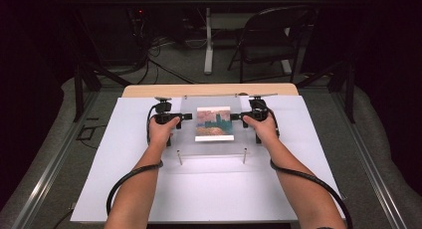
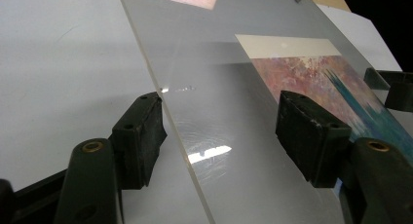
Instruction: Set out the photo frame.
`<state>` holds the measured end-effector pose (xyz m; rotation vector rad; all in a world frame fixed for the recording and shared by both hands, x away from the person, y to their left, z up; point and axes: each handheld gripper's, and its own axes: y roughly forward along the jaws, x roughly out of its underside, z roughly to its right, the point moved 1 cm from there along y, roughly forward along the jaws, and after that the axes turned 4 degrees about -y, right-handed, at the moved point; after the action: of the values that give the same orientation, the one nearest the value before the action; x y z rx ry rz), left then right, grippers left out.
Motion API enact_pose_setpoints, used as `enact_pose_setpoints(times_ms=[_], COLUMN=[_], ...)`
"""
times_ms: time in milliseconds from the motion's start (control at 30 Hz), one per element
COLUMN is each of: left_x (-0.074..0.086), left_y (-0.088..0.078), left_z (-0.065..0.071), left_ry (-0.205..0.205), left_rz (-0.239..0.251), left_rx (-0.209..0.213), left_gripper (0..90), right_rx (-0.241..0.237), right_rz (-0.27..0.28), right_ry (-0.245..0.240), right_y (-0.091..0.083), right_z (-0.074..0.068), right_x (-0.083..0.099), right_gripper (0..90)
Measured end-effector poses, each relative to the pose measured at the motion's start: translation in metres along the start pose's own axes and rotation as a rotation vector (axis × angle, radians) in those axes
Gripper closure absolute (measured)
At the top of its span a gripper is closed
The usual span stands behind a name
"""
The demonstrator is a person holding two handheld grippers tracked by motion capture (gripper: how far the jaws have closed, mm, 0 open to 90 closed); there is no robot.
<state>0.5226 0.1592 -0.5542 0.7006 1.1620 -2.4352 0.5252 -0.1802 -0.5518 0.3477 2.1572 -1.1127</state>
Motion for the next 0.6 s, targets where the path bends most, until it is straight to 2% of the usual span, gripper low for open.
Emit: enact_pose_setpoints(times_ms=[133,167,367,400,533,600], left_x=[0.000,0.000,-0.002,-0.003,-0.004,-0.004], left_y=[-0.002,-0.004,-0.013,-0.018,-0.025,-0.030], left_z=[0.001,0.002,0.006,0.009,0.012,0.015], left_ry=[-0.007,-0.002,0.017,0.025,0.039,0.053], left_rz=[0.017,0.023,0.035,0.046,0.061,0.069], left_rx=[0.006,0.006,0.012,0.015,0.020,0.022], left_gripper=[37.8,38.2,41.2,41.8,44.1,45.1], right_rx=[-0.008,-0.009,0.001,0.006,0.017,0.030], right_rz=[0.013,0.017,0.036,0.044,0.063,0.080], right_ry=[-0.013,-0.031,-0.060,-0.081,-0.107,-0.139], right_y=[-0.002,-0.004,-0.011,-0.015,-0.021,-0.028], right_z=[0.000,-0.001,-0.007,-0.010,-0.016,-0.023], right_x=[0.000,0.000,-0.002,-0.003,-0.005,-0.006], right_gripper=[31.0,31.1,31.1,31.1,31.2,31.2])
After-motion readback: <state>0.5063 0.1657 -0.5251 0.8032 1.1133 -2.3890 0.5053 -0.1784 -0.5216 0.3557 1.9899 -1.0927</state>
